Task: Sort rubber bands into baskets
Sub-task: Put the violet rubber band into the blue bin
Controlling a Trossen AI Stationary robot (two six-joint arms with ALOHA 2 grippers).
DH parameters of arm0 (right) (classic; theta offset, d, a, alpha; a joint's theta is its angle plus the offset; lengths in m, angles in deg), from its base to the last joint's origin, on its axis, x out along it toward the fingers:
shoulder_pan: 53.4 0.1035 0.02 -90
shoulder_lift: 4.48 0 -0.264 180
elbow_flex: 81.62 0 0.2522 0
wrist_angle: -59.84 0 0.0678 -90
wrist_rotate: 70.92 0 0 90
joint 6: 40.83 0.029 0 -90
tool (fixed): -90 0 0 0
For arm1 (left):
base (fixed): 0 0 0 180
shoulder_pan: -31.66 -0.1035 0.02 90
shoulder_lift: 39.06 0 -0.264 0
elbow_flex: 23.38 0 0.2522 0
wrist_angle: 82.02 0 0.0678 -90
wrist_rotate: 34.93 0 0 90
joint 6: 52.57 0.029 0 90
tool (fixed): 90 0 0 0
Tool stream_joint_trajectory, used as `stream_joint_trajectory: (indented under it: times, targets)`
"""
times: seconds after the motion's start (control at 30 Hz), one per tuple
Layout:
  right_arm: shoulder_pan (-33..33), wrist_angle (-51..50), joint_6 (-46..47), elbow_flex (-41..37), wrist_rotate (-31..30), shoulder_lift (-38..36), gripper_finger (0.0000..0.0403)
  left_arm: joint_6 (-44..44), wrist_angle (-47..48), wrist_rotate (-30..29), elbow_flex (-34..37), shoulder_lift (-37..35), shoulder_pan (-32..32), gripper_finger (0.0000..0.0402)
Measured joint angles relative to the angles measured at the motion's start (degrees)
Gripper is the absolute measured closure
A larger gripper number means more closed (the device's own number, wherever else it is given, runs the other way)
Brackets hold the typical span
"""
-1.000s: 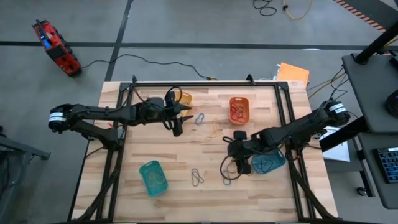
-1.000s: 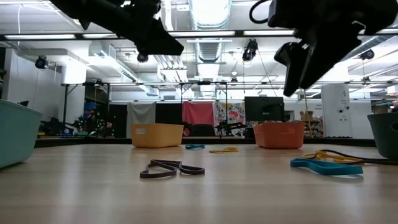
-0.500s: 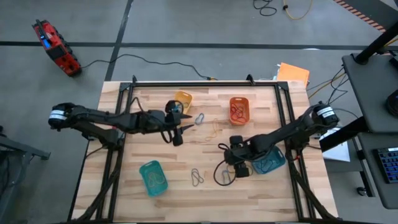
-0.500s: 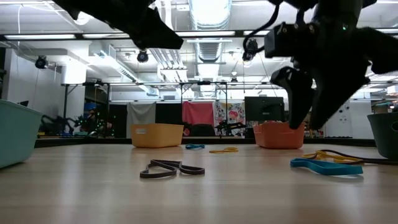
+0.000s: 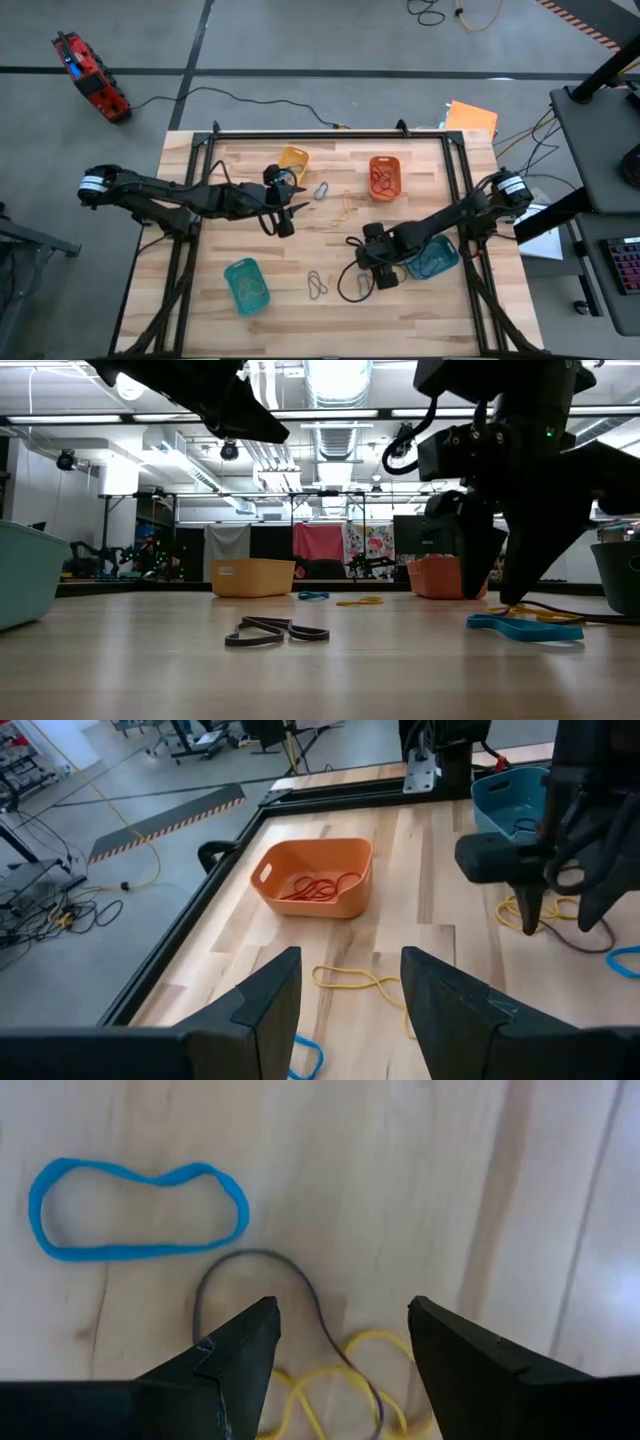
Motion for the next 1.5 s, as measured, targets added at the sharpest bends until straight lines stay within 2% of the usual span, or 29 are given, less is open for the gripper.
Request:
stream_joint_trajectory:
  times: [0.17, 0.33, 0.77, 1.5]
  targets:
    - [0.0, 1.3, -2.4, 0.0, 1.1, 2.5, 0.019, -0.2, 0.1, 0.0, 0.0, 0.0, 0.0, 0.0245]
    - [0.0, 1.7, -4.1, 0.2, 1.2, 3.9, 0.022, -0.4, 0.0, 0.0, 0.0, 0.0, 0.0, 0.0245]
    - [0.0, 2.8, -5.6, 0.1, 0.1, 4.4, 0.0386, -0.9, 0.0, 0.0, 0.0, 2.3, -0.1, 0.0245]
    - [0.0, 3.4, -5.8, 4.5, -5.3, -2.9, 0.0394, -1.1, -1.0, -0.9, 0.0, 2.8, -0.1, 0.0245]
